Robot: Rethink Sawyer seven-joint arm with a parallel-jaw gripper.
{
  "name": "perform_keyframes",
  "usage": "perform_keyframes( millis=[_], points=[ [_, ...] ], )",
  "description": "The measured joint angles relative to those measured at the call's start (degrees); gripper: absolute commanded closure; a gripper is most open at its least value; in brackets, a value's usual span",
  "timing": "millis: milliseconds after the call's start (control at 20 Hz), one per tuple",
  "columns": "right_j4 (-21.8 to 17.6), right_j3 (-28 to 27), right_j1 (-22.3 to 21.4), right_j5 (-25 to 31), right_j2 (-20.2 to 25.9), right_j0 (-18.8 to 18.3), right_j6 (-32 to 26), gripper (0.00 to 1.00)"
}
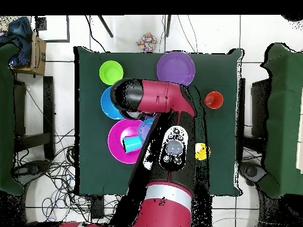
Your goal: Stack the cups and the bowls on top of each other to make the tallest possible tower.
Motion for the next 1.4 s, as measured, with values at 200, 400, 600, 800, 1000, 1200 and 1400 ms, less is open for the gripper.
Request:
perform_keyframes(
  millis=[200,400,600,800,1000,1200,1400],
  points=[
    [0.2,0.0,1.4,-1.9,-0.4,0.4,0.0,0.00],
    [0.2,0.0,2.1,-3.2,-1.0,1.2,0.4,0.00],
    [0.6,0.1,2.9,-4.5,-1.9,2.7,1.2,0.00],
    [1.4,0.3,3.8,-5.3,-2.4,3.7,1.7,0.00],
    [2.1,0.9,4.3,-5.4,-2.6,4.1,1.8,0.00],
    [2.5,2.2,4.3,-5.4,-2.8,4.2,1.8,0.00],
    [3.1,3.8,4.2,-5.4,-2.8,4.1,1.8,0.00]
  ],
)
